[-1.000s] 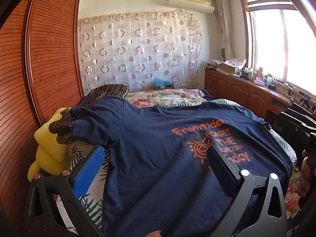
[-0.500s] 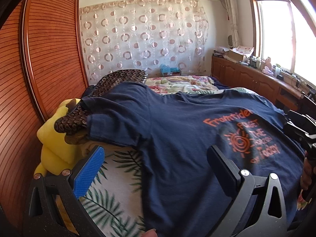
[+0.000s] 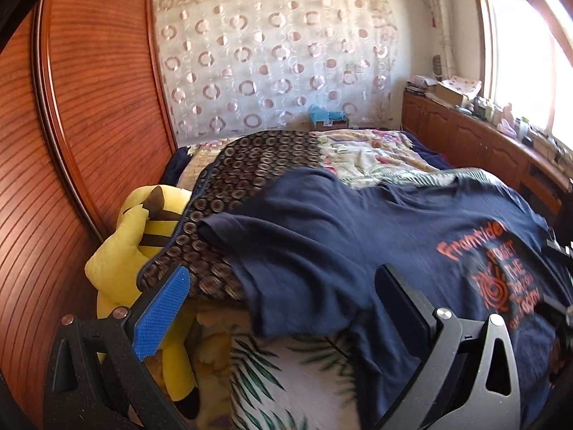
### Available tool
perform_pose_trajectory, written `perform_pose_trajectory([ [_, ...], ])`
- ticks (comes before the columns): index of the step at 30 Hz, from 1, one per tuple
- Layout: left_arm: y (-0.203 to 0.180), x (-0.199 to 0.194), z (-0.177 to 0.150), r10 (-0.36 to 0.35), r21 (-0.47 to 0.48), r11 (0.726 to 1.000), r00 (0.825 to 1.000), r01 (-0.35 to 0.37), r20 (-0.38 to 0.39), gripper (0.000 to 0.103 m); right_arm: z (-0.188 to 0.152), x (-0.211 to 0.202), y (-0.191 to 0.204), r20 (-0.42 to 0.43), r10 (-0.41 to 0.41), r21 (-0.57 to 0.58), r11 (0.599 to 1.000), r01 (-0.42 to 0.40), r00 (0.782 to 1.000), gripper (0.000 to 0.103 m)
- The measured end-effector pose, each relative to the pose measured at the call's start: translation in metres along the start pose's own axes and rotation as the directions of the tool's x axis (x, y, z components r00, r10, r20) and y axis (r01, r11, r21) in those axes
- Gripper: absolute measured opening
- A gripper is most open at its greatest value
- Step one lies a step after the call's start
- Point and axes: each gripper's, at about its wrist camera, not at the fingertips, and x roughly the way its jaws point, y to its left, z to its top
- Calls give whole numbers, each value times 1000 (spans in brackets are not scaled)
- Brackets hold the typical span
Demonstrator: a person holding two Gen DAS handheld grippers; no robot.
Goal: Fold small clothes
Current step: 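Move the left tool to the nearest sleeve and close on it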
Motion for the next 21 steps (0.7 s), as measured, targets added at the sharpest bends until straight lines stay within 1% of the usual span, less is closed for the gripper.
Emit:
perform_pose_trajectory([
  [4, 20, 21, 9, 12, -32, 999, 999, -13, -33, 89, 4, 3, -5, -30, 63, 3, 998, -63, 998, 103],
  [5, 26, 28, 12, 9, -45, 999, 999, -12, -46, 87, 5, 4, -9, -35, 67, 4, 998, -67, 997, 103],
  [7, 33, 40, 16, -10, -68, 998, 997, 5, -76, 79, 6, 5, -16, -45, 76, 8, 997, -76, 996, 103],
  [10, 45, 63, 19, -21, -110, 994, 990, 6, -141, 77, 6, 8, -23, -61, 85, 15, 996, -84, 995, 103],
  [12, 46, 72, 19, -15, -95, 995, 986, -1, -166, 76, 5, 7, -29, -70, 88, 19, 996, -87, 994, 103],
  [14, 44, 80, 19, -20, -69, 998, 982, 7, -189, 67, 4, 7, -31, -74, 86, 16, 996, -85, 994, 103],
  [16, 41, 84, 19, -22, -52, 999, 978, 11, -209, 47, 2, 5, -33, -76, 82, 16, 997, -81, 994, 103],
  [17, 39, 85, 20, -22, -42, 999, 977, 13, -214, 44, 1, 3, -35, -76, 79, 17, 997, -78, 994, 103],
  [19, 33, 82, 21, -13, -15, 1000, 978, 10, -209, 17, 0, 1, -38, -73, 75, 23, 997, -74, 994, 103],
  [20, 30, 81, 22, -4, 2, 1000, 978, 4, -210, 15, -1, -1, -40, -70, 75, 28, 997, -74, 995, 103],
  [21, 26, 78, 24, 3, 19, 1000, 979, 1, -206, 8, -2, -4, -43, -67, 75, 33, 997, -73, 995, 103],
])
